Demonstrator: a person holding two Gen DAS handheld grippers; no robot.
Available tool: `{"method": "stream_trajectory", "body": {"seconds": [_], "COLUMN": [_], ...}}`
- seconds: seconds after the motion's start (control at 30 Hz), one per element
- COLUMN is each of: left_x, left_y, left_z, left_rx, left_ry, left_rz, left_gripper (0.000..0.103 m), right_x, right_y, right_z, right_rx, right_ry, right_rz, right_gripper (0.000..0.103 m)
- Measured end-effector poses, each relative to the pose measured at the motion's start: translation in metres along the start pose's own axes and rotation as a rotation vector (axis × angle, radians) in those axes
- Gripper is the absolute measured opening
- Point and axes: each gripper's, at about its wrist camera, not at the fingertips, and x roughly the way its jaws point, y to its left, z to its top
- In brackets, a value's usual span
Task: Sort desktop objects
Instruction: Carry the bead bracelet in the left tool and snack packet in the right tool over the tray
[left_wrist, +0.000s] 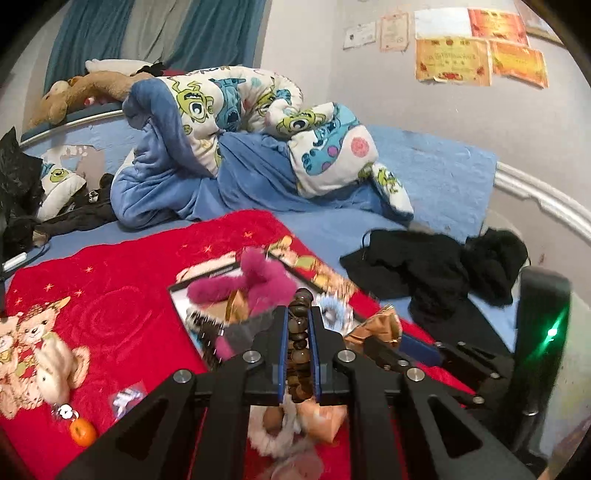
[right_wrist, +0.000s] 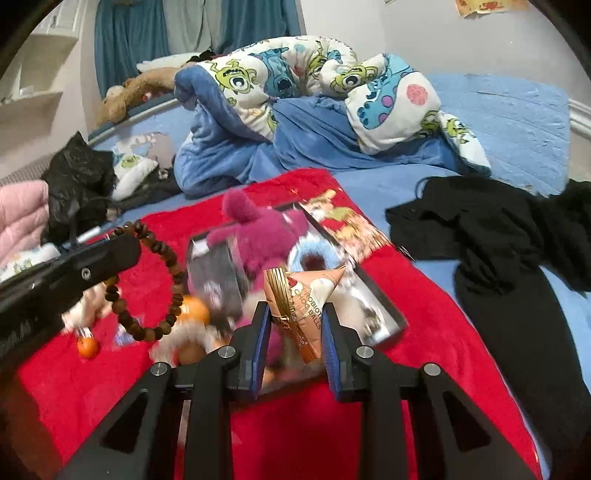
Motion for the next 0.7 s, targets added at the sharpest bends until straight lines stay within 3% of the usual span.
{"method": "stream_trajectory", "body": {"seconds": [0.1,0.23,0.47,0.57,0.7], "left_x": [0.019,0.041,0.091,0.116,0.14], "left_y": [0.0,-0.01,0.012,0.007,0.017], "left_z": [0.012,0.02,0.015,0.003,-0.013], "left_rx": [0.0,0.1,0.011,0.051,0.004], "left_ry": [0.009,-0.012,0.003,0.035,0.093], "left_rz": [-0.008,0.032,-0.038,-0.007,-0.016], "left_gripper": [0.011,0.011,0.011,0.011,0.01], "right_x": [0.013,0.039,0.085,0.099,0.111], "right_y": [-0.003,-0.012,-0.028,-0.029,-0.021], "right_z": [0.014,0.029,0.034,0.03,0.024], "right_rx": [0.009,0.019,0.047,0.045,-0.006], "right_ry": [-0.009,-0.016,0.02,0.057,0.087], "right_rz": [0.021,0.02,0.046,0.045,0.013], "right_gripper": [0.026,0.026,0.026,0.026,0.026]}}
